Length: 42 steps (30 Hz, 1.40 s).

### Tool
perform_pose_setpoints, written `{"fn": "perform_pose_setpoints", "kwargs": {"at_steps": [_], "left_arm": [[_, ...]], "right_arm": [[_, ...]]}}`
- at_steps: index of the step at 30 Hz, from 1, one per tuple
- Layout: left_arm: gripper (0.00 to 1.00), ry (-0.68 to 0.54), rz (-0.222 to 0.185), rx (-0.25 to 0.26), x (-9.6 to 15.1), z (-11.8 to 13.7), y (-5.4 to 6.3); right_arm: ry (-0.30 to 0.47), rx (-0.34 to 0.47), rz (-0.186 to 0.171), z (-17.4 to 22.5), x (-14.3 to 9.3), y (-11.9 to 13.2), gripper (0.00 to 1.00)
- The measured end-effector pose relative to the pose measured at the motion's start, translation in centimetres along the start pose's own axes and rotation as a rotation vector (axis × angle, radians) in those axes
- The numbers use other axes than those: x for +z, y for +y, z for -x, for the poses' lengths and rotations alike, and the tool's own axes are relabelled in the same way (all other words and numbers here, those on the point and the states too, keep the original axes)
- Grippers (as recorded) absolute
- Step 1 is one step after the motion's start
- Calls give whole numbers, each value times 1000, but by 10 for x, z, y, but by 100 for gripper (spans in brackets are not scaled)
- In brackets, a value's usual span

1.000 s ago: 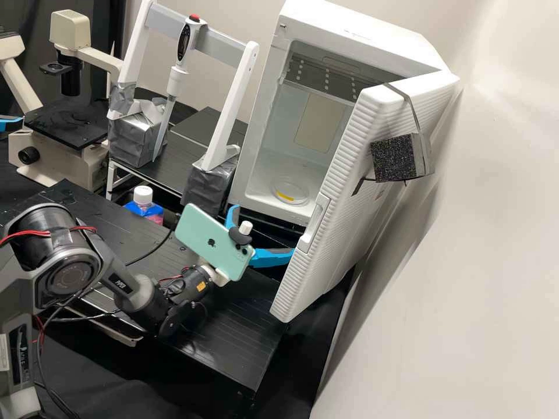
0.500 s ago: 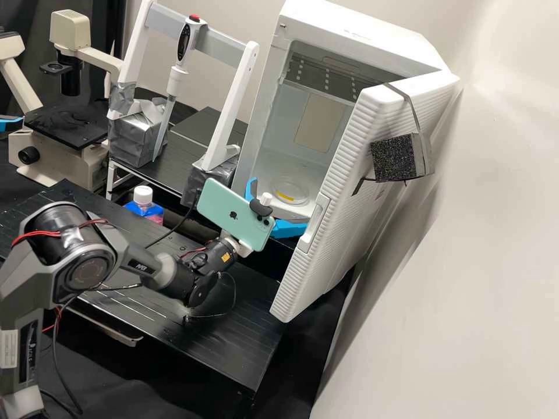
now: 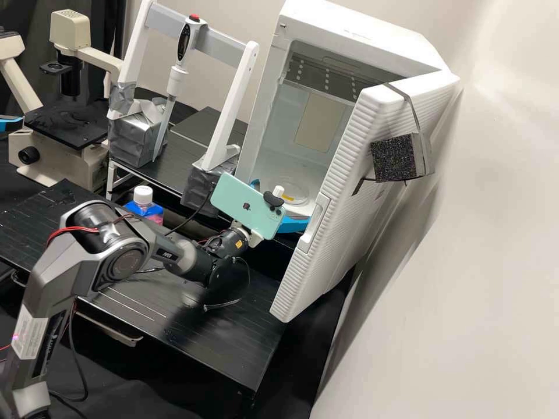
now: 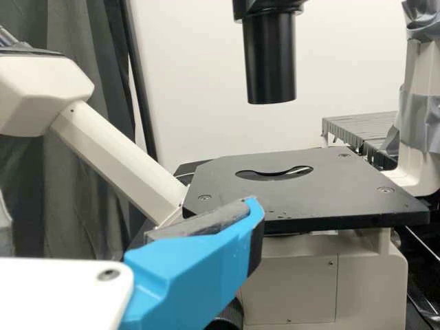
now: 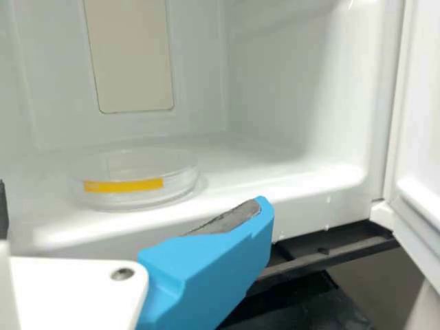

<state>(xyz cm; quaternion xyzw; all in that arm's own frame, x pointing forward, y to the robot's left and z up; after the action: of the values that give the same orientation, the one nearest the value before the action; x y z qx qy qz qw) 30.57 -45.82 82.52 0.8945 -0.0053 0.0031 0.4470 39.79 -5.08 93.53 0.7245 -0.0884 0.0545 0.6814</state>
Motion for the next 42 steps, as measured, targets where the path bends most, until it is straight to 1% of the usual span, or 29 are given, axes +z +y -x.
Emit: {"fn": "perform_pose_setpoints", "kwargs": {"at_steps": [7, 13, 15, 16, 20, 24, 31, 32, 36, 38, 39, 42], "left_arm": [[100, 0, 0, 0, 0, 0, 0], [100, 0, 0, 0, 0, 0, 0], [100, 0, 0, 0, 0, 0, 0], [100, 0, 0, 0, 0, 0, 0], [100, 0, 0, 0, 0, 0, 0], [100, 0, 0, 0, 0, 0, 0], [100, 0, 0, 0, 0, 0, 0], [100, 0, 0, 0, 0, 0, 0], [100, 0, 0, 0, 0, 0, 0], [100, 0, 0, 0, 0, 0, 0], [100, 0, 0, 0, 0, 0, 0], [100, 0, 0, 0, 0, 0, 0]], "right_arm": [[3, 6, 9, -20, 1, 3, 100], [-25, -8, 15, -34, 4, 2, 100], [-15, -8, 19, -38, 4, 2, 100], [-1, -11, 27, -41, 1, 2, 100], [7, -10, 31, -46, 0, 2, 100], [14, -23, 48, -47, 0, 1, 100], [9, -41, 55, -47, 0, 0, 100], [2, -46, 52, -46, -1, 0, 100], [-3, -89, 59, -45, -6, 1, 100], [2, -112, 58, -44, -9, 2, 100], [12, -122, 64, -43, -12, 4, 100], [10, -136, 66, -43, -14, 8, 100]]}}
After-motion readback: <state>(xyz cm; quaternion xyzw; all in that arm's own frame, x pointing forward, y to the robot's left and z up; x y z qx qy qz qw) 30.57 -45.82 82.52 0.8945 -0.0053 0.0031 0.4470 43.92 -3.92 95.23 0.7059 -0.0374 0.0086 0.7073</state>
